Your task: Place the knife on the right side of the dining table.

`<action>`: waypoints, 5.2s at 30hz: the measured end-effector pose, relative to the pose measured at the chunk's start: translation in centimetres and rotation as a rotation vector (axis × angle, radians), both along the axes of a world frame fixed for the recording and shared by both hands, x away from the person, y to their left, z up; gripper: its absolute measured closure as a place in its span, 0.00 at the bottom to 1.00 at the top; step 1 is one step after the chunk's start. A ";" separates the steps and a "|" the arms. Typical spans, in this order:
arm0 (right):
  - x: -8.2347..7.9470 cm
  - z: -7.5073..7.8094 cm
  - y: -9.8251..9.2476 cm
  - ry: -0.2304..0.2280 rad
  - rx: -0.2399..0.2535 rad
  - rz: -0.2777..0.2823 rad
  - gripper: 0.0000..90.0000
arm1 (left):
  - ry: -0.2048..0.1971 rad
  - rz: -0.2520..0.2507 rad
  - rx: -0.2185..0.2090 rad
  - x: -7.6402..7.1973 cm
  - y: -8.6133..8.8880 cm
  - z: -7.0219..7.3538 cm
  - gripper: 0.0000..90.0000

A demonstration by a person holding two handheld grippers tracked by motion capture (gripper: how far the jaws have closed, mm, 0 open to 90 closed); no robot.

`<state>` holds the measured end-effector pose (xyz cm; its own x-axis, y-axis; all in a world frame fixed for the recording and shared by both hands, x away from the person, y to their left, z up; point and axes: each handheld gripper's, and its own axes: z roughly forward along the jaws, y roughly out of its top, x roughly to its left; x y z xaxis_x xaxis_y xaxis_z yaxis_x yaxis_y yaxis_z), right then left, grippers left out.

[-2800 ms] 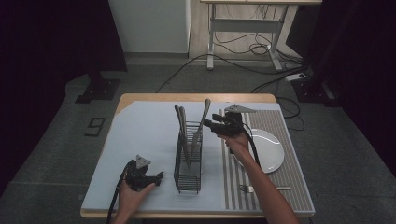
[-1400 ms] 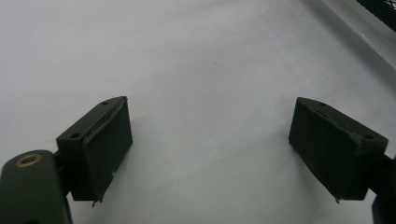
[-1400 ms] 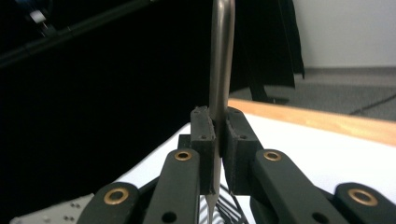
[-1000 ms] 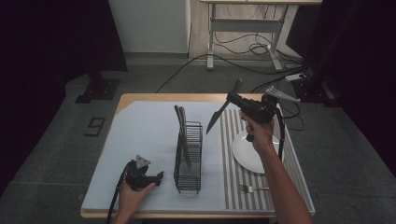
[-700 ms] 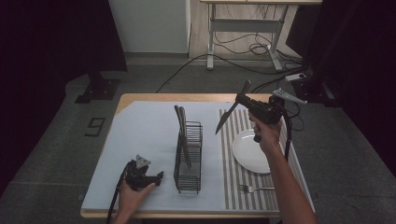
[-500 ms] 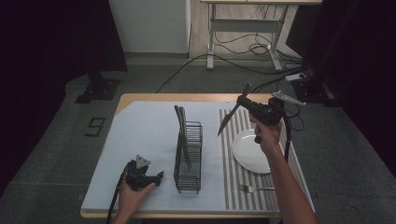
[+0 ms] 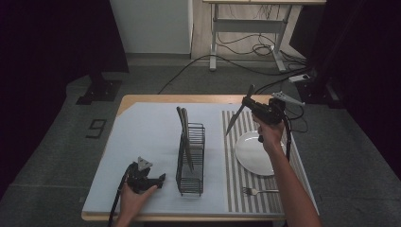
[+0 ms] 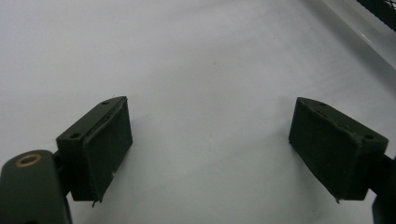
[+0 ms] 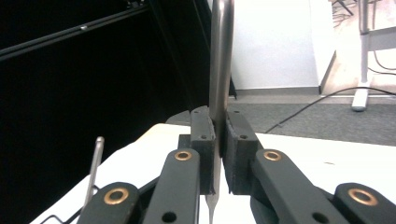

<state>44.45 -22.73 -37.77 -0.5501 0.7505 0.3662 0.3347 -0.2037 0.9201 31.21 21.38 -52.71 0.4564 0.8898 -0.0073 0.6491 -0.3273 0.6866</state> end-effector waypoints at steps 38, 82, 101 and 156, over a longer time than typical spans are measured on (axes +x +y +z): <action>5.8 -5.0 -0.6 0.046 -0.028 -0.219 0.93 | 0.001 -0.001 -0.002 0.0 0.0 0.0 0.14; 7.0 -8.7 -4.2 0.154 0.127 -0.362 0.91 | 0.001 -0.001 -0.001 0.0 0.0 0.0 0.14; 7.1 -10.2 -6.4 0.260 0.131 -0.416 0.86 | 0.001 -0.001 -0.002 0.0 0.0 0.0 0.14; 7.5 -14.2 -8.9 0.513 0.200 -0.520 0.75 | 0.001 -0.001 -0.001 0.0 0.0 0.0 0.14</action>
